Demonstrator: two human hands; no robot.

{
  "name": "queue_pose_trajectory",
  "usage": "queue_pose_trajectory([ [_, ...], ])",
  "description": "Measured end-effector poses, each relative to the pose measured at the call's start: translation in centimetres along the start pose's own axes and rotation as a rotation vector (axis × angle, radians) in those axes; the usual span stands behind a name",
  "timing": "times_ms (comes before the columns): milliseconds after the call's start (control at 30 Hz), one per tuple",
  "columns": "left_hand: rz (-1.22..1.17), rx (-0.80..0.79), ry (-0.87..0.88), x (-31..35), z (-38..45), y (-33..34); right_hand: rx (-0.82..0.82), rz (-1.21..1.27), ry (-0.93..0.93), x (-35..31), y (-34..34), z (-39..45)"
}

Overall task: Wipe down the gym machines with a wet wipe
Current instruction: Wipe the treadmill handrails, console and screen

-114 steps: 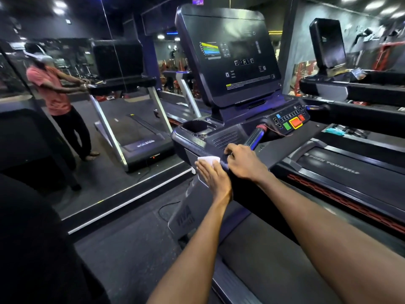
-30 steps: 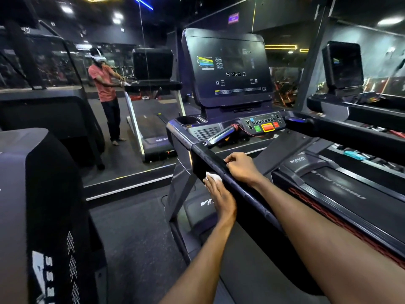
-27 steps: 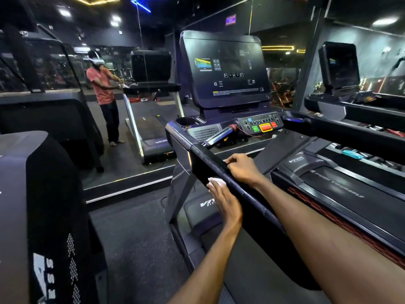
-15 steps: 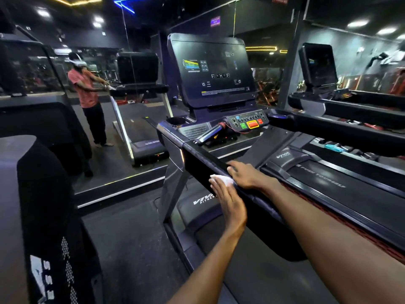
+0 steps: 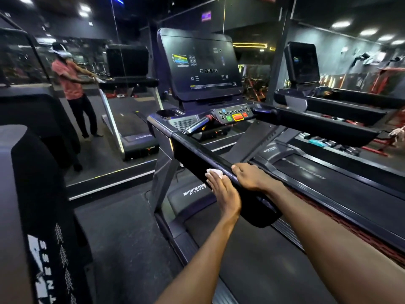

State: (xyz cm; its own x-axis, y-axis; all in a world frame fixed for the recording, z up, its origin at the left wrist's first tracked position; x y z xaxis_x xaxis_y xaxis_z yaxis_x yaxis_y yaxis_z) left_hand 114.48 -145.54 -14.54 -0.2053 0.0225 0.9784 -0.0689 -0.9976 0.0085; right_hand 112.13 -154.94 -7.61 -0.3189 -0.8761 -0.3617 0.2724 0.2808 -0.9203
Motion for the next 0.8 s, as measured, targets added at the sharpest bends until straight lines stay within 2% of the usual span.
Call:
queue_pose_trajectory([
  [167,-0.038,0.043,-0.057,-0.5,-1.4,-0.3,0.012,0.061,0.028,0.1,-0.2,-0.4],
  [267,-0.086,0.089,0.045,2.1,-3.5,0.7,0.002,0.098,0.004,0.0,-0.6,-0.8],
  [367,-0.156,0.106,0.073,2.8,-4.2,1.0,-0.045,0.149,-0.026,0.3,-0.5,-1.2],
  [533,-0.145,0.187,-0.081,0.3,-6.0,0.5,-0.071,0.253,-0.076,1.4,-0.8,-2.3],
  [700,-0.143,0.206,0.074,4.1,-8.5,1.4,-0.037,0.251,-0.134,1.7,-1.1,-3.1],
  [800,-0.145,0.262,-0.007,3.1,-8.7,0.8,-0.026,0.249,-0.135,1.8,-1.3,-3.5],
])
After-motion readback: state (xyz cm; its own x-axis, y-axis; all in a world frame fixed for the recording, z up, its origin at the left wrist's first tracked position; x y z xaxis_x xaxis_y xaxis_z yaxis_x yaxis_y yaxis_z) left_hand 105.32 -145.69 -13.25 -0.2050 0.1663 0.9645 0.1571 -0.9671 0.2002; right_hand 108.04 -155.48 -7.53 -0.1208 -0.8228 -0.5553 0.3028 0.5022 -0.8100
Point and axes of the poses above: each hand's wrist, its own z-axis towards the middle knuckle, its own y-axis out of the palm, x = y × z, the point moved 7 cm from there along z, towards the middle knuckle, and after that the axes turned 8 degrees about x, right-handed, at the moved point
